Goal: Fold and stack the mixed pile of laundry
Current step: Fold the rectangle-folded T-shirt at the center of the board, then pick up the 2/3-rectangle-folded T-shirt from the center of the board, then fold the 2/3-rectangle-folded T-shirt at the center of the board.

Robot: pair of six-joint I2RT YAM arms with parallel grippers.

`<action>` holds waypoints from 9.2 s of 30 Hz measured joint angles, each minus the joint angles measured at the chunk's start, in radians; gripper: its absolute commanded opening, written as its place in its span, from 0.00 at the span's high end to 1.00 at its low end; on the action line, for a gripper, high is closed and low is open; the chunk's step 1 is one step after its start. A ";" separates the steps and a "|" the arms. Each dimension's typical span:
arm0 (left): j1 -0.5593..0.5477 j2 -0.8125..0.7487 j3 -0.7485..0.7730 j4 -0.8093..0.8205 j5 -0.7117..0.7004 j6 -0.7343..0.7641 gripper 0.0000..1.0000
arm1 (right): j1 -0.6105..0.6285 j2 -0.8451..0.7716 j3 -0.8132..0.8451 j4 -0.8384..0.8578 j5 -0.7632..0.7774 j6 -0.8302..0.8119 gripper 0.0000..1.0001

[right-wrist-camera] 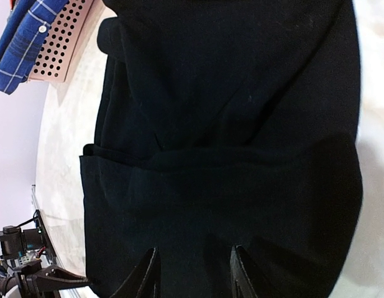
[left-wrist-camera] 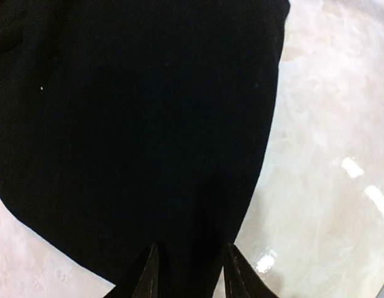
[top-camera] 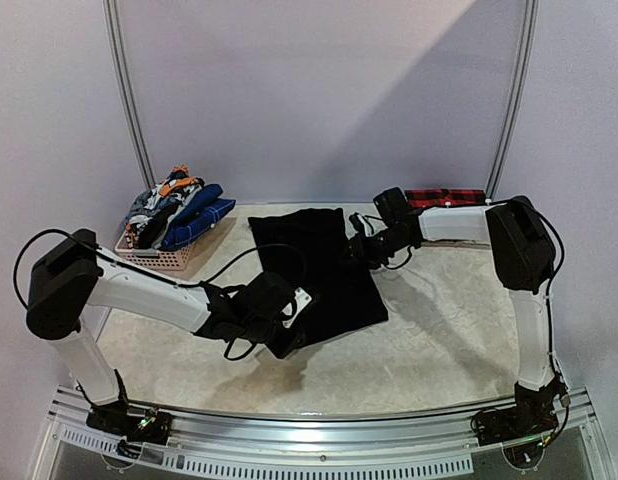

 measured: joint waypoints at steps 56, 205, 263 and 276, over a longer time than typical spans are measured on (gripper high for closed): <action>-0.146 -0.113 -0.101 -0.109 -0.286 0.237 0.38 | -0.032 -0.560 -0.765 0.087 0.079 0.169 0.14; -0.235 -0.269 0.263 -0.390 -0.282 0.195 1.00 | 0.013 -0.859 -0.417 -0.422 0.247 0.126 1.00; 0.294 0.068 0.293 -0.238 -0.049 0.214 1.00 | -0.032 0.100 0.387 -0.472 0.201 0.014 1.00; 0.335 0.148 0.315 -0.192 -0.079 0.190 1.00 | -0.047 0.129 0.389 -0.373 0.193 0.047 0.75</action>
